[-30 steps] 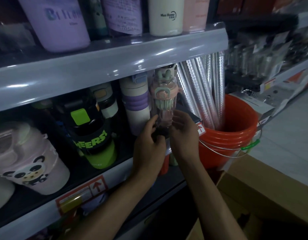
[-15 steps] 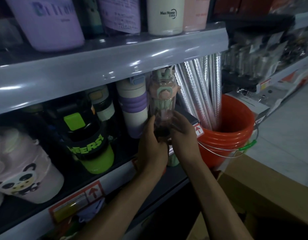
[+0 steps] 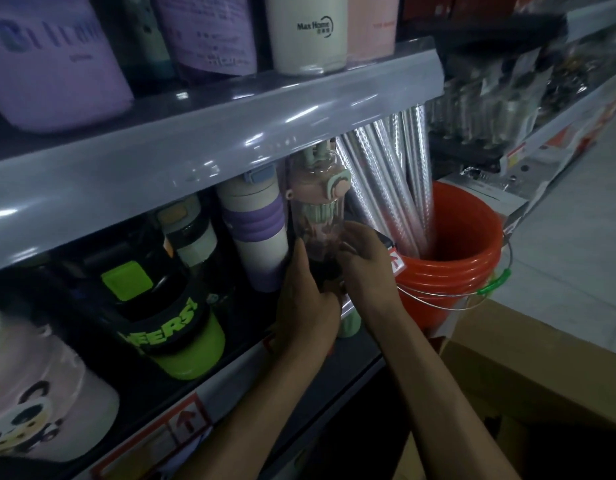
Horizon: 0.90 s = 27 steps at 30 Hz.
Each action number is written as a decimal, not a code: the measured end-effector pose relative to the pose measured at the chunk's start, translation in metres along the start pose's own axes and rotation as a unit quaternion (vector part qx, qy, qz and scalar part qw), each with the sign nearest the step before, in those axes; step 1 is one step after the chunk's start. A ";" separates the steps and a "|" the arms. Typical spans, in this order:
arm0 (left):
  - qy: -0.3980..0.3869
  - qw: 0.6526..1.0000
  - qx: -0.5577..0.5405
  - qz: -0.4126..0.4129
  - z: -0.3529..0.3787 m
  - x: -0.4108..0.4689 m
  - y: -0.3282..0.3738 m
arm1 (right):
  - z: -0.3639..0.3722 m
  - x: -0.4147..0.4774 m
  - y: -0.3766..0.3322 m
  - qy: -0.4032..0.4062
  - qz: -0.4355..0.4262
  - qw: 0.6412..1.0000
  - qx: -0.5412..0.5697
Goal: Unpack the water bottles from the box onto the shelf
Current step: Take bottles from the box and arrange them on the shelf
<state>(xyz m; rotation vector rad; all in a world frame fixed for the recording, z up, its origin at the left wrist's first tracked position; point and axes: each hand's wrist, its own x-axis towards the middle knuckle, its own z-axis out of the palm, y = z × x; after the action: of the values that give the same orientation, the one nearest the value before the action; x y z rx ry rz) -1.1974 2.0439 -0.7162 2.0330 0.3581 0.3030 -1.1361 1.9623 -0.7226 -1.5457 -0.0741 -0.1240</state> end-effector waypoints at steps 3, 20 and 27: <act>-0.007 1.000 0.001 -0.001 0.000 0.001 0.003 | 0.000 0.000 -0.003 -0.004 -0.008 1.000 -0.015; -0.031 1.000 0.001 0.006 -0.013 -0.005 0.008 | -0.002 -0.021 -0.027 -0.030 -0.057 0.994 -0.088; -0.013 0.996 0.053 0.072 -0.075 -0.068 0.004 | 0.016 -0.054 -0.053 0.012 -0.065 0.993 -0.096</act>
<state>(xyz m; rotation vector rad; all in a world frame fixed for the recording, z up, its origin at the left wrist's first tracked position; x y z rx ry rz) -1.2867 2.0771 -0.6822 2.1692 0.2163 0.3526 -1.1959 1.9792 -0.6763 -1.7314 -0.1483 -0.2587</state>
